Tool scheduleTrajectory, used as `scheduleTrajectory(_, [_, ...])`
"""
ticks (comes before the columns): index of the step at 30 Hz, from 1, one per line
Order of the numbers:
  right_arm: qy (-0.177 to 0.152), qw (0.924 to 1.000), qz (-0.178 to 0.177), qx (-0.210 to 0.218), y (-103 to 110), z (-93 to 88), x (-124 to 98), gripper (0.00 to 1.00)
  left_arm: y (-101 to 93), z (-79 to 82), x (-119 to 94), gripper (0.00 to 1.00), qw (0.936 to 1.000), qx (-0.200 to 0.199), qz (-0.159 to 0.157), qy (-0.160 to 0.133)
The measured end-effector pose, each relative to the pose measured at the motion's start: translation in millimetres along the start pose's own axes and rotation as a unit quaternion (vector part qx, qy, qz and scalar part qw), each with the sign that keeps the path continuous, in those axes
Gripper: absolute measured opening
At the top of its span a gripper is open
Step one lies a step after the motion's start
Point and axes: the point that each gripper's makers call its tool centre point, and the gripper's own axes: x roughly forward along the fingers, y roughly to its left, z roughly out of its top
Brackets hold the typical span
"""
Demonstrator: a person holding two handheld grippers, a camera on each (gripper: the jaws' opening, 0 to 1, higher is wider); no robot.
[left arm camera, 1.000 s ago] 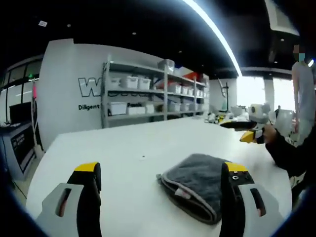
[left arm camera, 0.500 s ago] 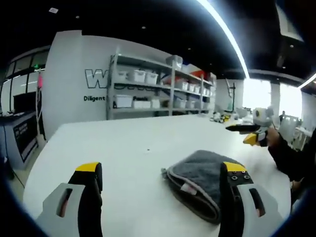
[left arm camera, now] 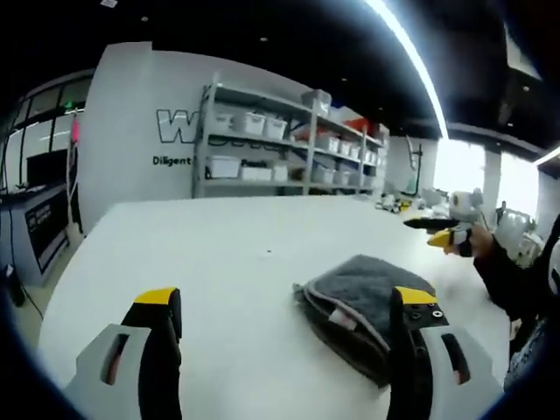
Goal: Open the folded towel by lifting each exposed corner and separating the folded layers until the towel lies flat within the target outline without major curled edges
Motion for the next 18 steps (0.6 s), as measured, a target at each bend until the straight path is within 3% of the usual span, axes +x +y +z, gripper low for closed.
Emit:
scheduleTrajectory(6, [0.017,0.9998,-0.003,0.013,-8.0,-3.9,-1.6,0.91,6.5,-3.5,-5.3,0.93,0.9998,-0.014,0.004,0.016])
scheduleTrajectory(11, [0.015,0.9998,-0.006,0.01,-9.8,3.1,-3.6,0.91,4.7,2.4,-7.1,0.94,0.9996,-0.026,0.003,0.011])
scheduleTrajectory(18, [0.021,0.9998,0.003,-0.001,-5.8,8.1,-3.6,0.98,0.2,6.4,-11.5,0.99,0.9999,-0.005,0.005,0.013])
